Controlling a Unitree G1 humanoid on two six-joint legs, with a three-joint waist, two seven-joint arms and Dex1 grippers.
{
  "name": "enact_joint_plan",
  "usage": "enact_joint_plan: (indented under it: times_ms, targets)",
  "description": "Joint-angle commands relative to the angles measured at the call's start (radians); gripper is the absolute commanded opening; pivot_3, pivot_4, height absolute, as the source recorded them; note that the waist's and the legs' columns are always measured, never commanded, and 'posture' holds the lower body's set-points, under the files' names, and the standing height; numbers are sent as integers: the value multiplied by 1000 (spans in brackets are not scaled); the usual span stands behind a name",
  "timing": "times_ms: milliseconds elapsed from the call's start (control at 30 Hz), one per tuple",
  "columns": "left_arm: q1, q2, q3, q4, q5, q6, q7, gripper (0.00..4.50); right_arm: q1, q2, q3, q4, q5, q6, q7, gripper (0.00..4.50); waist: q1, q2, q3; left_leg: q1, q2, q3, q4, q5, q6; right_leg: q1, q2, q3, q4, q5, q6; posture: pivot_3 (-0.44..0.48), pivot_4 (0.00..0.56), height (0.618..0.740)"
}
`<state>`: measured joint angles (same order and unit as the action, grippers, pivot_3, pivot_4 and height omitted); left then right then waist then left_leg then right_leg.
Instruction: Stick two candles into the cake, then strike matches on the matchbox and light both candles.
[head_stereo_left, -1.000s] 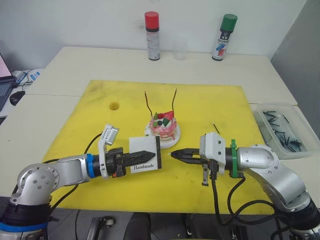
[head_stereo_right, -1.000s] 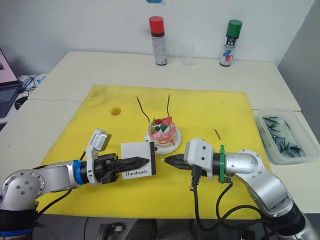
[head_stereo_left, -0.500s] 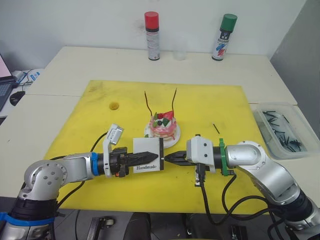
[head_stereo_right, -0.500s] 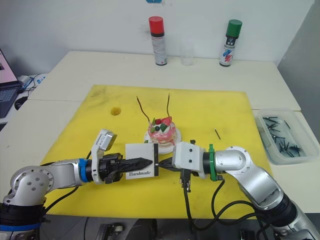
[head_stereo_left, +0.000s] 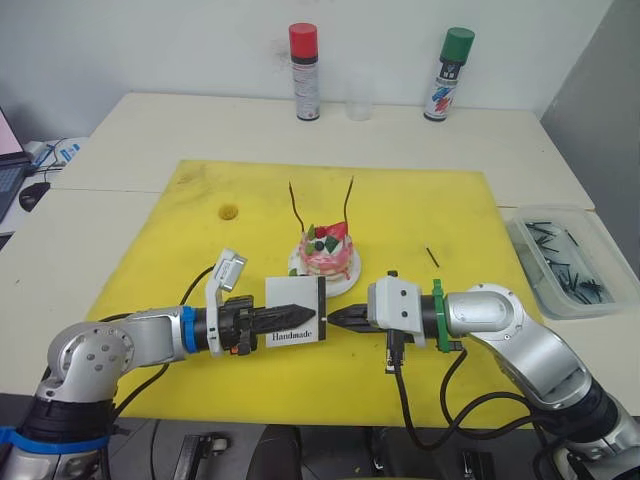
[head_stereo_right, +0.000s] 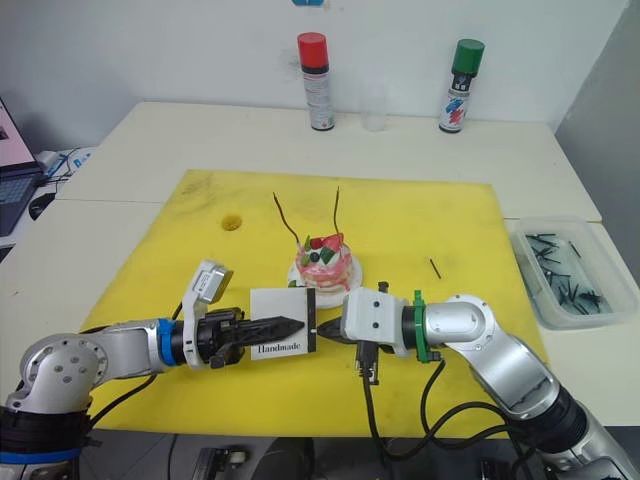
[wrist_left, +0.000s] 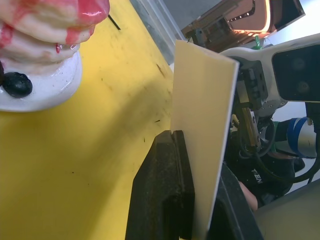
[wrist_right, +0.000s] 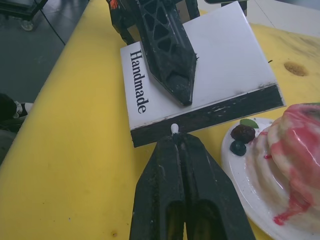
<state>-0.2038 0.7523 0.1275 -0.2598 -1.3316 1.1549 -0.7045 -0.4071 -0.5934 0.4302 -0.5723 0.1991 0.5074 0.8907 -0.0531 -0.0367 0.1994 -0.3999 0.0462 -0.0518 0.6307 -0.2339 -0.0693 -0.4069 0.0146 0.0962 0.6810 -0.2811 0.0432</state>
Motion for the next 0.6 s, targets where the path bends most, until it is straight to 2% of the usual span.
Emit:
enact_joint_plan:
  times_ms: [33, 600]
  targets:
    - [-2, -20, 23, -26, -29, 4, -2, 0, -21, 14, 14, -3, -19, -23, 1, 36, 0, 0, 0, 0, 0, 0, 0, 0, 0, 0, 0, 0, 0, 0, 0, 0, 150, 733]
    - [-30, -68, 40, -10, -40, 30, 33, 0, -44, 45, 54, 60, -84, -92, 43, 36, 0, 0, 0, 0, 0, 0, 0, 0, 0, 0, 0, 0, 0, 0, 0, 0, 150, 733]
